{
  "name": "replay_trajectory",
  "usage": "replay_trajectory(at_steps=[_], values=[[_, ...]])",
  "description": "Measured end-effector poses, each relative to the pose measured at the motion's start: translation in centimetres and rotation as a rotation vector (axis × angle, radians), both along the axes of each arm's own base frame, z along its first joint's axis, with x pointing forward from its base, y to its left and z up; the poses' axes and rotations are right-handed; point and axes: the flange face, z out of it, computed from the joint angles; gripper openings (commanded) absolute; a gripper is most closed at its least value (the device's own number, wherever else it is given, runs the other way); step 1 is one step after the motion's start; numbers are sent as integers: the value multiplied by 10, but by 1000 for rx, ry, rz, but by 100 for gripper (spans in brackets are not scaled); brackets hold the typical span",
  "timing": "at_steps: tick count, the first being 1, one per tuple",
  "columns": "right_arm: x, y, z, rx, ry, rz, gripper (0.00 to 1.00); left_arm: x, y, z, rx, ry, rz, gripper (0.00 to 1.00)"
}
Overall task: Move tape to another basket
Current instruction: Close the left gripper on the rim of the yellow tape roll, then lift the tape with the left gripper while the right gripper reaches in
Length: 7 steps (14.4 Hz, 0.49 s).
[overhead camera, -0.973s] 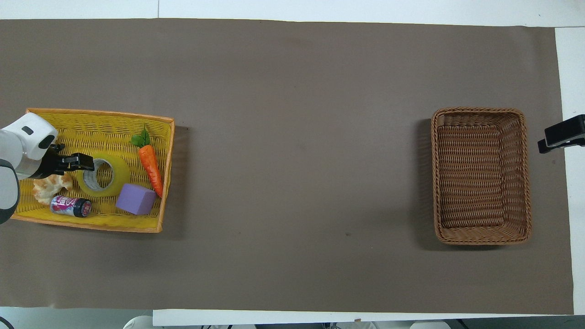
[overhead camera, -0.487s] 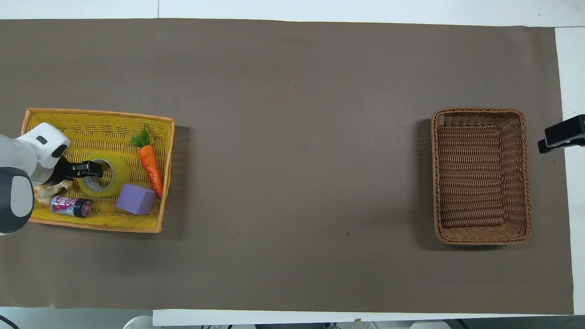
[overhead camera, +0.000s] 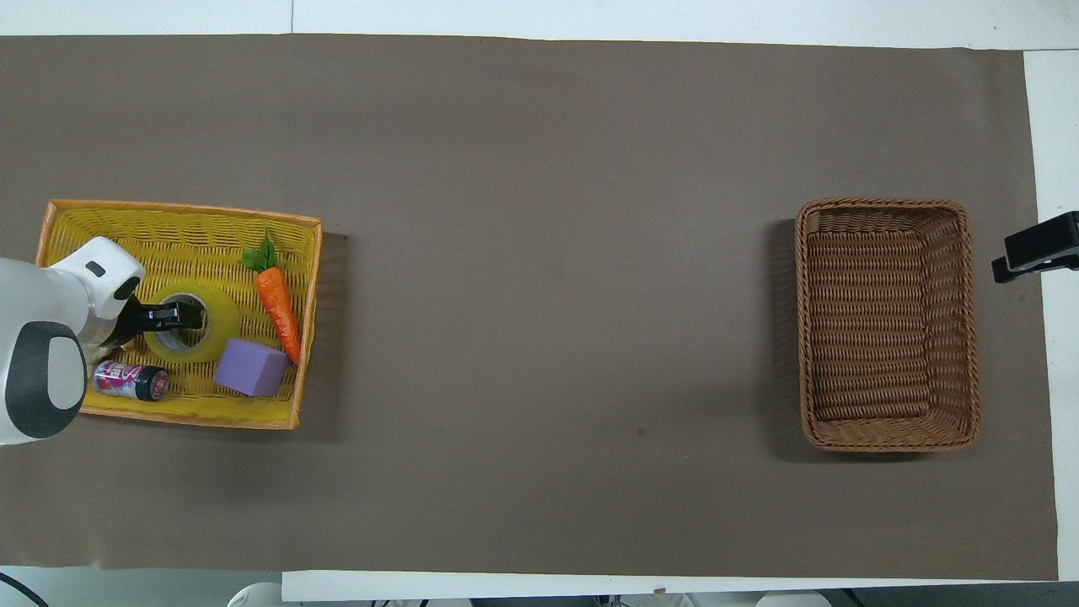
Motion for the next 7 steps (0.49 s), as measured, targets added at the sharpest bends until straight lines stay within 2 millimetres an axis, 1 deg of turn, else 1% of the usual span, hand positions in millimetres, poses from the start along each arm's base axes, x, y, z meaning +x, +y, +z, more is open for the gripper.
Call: replay_trajectory(at_steps=[1, 3, 5, 6, 7], values=[[0, 0, 0, 0, 0, 0, 99, 0, -2, -2, -1, 3, -5, 75], [0, 0, 0, 0, 0, 0, 99, 0, -3, -3, -1, 3, -7, 51], [0, 0, 0, 0, 0, 0, 99, 0, -3, -3, -1, 3, -7, 16], [0, 0, 0, 0, 0, 0, 99, 0, -2, -3, -1, 3, -6, 4], [0, 0, 0, 0, 0, 0, 99, 0, -1, -3, -1, 3, -8, 0]])
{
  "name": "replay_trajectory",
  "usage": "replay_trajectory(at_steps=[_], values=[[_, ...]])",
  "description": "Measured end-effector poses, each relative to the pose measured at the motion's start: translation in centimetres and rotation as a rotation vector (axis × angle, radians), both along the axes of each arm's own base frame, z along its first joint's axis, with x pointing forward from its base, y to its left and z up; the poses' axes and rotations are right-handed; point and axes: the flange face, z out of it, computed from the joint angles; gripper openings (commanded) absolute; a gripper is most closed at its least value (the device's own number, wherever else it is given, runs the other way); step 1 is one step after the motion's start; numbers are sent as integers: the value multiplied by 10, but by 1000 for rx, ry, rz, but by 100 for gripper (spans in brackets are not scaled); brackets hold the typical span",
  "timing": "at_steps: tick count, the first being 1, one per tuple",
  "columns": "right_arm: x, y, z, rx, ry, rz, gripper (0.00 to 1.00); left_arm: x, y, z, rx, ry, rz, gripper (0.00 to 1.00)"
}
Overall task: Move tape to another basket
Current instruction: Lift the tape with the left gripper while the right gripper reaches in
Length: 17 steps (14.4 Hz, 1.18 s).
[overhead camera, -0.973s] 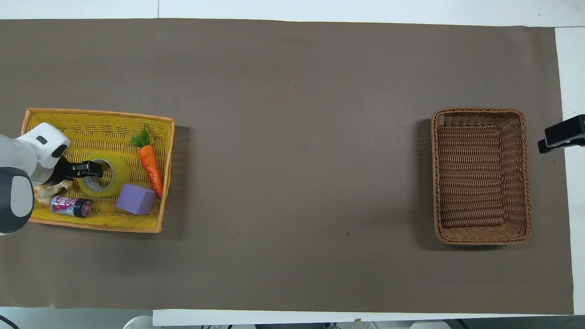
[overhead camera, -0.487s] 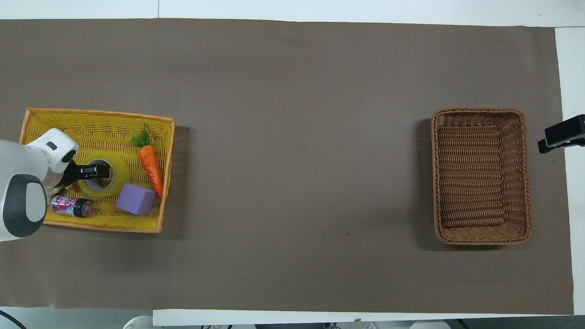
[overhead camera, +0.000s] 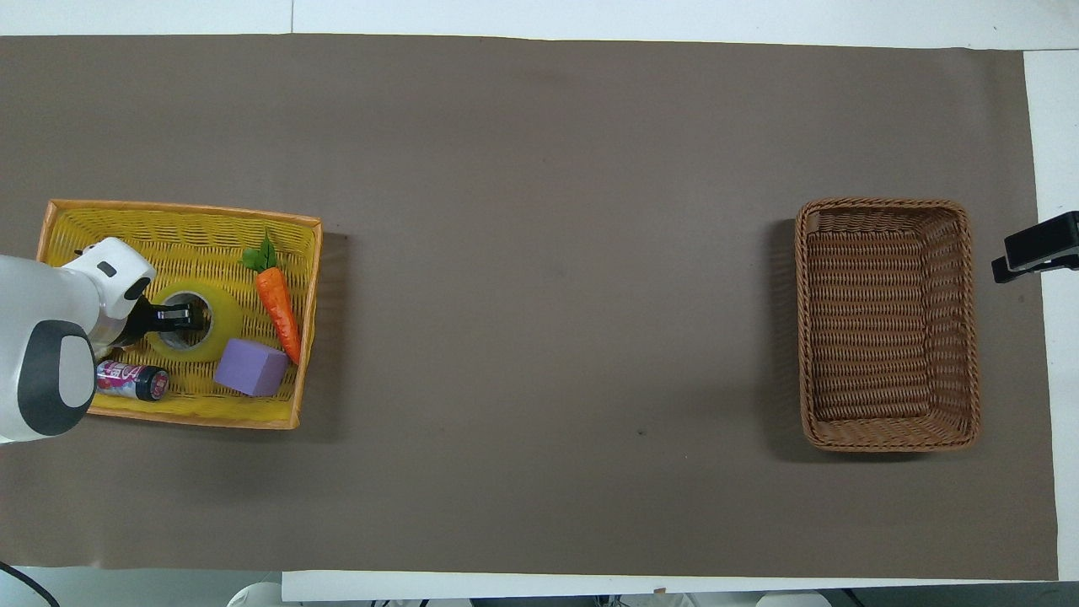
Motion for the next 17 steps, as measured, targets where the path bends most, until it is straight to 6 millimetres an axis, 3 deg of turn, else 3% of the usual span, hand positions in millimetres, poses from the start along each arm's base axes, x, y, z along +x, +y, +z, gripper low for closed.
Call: replay_trajectory(at_steps=[5, 7, 9, 11, 13, 15, 17], values=[[0, 0, 0, 0, 0, 0, 99, 4, 0, 7, 0, 8, -47, 0], [0, 0, 0, 0, 0, 0, 99, 23, -1, 40, -2, 54, -51, 0], [0, 0, 0, 0, 0, 0, 99, 50, -21, 104, 0, 83, -59, 0], [0, 0, 0, 0, 0, 0, 99, 67, -69, 173, 5, 62, -47, 0], [0, 0, 0, 0, 0, 0, 99, 66, -137, 213, -2, 17, -8, 0], [0, 0, 0, 0, 0, 0, 99, 52, -207, 222, -42, 11, 28, 0], [0, 0, 0, 0, 0, 0, 99, 33, -262, 217, -63, 33, 28, 0]])
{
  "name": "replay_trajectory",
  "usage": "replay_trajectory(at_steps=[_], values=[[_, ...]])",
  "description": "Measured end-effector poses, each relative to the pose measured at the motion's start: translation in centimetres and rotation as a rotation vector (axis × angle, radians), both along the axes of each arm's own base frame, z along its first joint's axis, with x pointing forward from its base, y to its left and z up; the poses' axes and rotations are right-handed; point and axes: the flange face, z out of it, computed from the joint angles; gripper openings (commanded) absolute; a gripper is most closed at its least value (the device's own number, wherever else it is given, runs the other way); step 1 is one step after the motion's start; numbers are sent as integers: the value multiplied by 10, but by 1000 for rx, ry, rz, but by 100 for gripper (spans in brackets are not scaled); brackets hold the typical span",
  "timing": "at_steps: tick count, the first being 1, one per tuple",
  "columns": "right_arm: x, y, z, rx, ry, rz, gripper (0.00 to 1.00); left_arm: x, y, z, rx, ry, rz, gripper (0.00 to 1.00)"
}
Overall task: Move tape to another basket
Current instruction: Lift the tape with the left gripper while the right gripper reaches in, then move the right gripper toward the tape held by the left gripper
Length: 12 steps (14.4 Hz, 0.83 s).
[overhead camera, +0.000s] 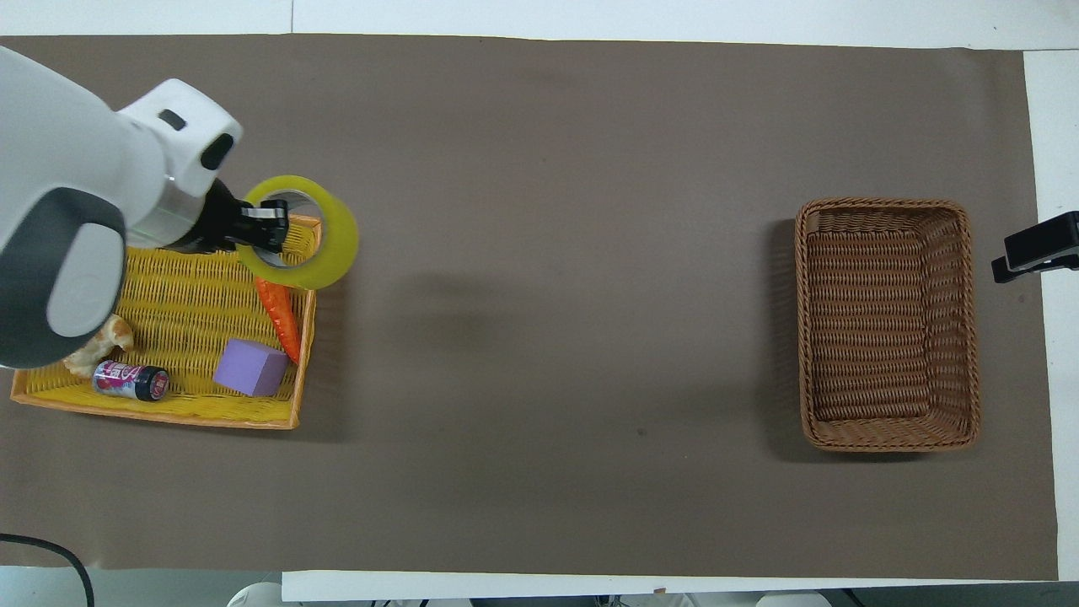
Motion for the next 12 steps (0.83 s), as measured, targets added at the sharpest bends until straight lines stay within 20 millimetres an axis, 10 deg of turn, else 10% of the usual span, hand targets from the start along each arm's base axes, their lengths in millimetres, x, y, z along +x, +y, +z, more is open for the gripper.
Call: replay_trajectory(at_steps=[7, 12], values=[[0, 30, -11, 266, -17, 128, 99, -17, -54, 5, -134, 4, 4, 0], [-3, 89, -71, 742, -45, 14, 99, -20, -66, 9, -150, -26, -9, 0]])
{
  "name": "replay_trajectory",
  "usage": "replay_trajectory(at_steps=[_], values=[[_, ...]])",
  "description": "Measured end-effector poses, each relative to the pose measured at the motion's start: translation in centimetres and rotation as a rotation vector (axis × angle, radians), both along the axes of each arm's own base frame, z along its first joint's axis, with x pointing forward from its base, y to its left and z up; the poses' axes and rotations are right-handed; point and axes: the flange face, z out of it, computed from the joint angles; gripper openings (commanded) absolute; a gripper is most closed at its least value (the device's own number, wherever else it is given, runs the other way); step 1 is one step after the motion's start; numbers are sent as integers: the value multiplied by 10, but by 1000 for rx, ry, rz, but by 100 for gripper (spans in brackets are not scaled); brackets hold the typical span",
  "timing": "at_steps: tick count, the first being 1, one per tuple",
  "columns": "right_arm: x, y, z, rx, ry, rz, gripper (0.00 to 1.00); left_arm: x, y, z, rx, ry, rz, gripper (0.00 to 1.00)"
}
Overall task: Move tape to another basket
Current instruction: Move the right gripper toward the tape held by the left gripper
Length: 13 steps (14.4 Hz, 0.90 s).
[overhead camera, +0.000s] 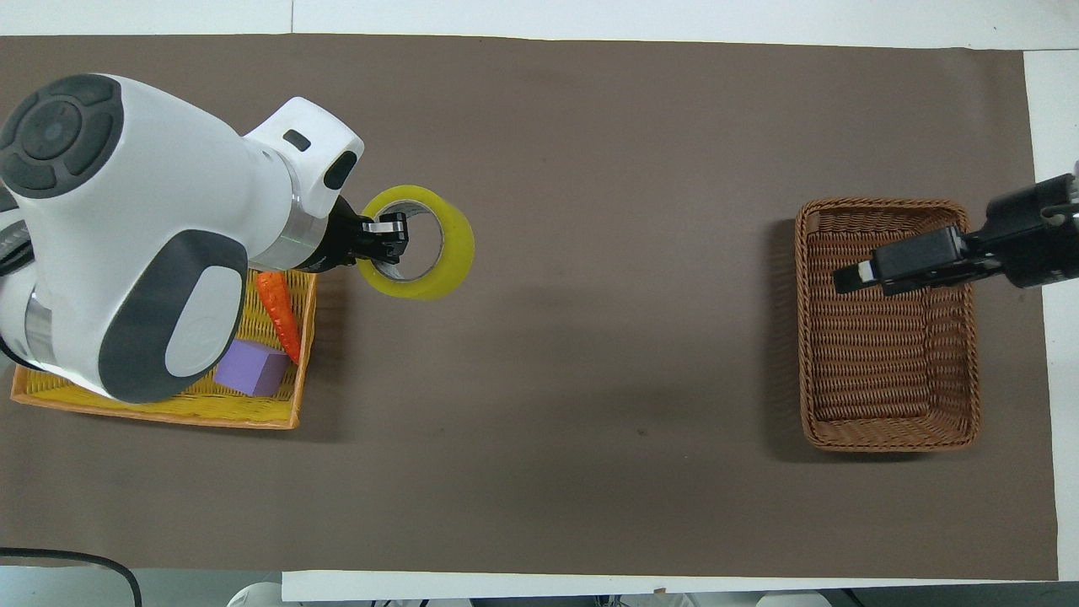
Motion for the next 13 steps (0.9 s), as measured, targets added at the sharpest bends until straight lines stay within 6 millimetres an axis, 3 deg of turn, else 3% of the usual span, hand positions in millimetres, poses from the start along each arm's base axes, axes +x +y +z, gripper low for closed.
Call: replay_trajectory(at_steps=[3, 5, 7, 10, 13], values=[[14, 72, -11, 156, -76, -79, 99, -13, -20, 0, 0, 2, -33, 0], [18, 132, -18, 205, -116, -113, 99, -15, -22, -1, 3, 7, -37, 0], [18, 179, -34, 244, -119, -141, 99, -14, -21, -1, 4, 9, -35, 0], [19, 217, -55, 274, -104, -180, 99, -14, -19, -3, 9, 17, -33, 0], [20, 232, -67, 320, -69, -221, 99, -14, -15, -5, 21, 31, -32, 0]])
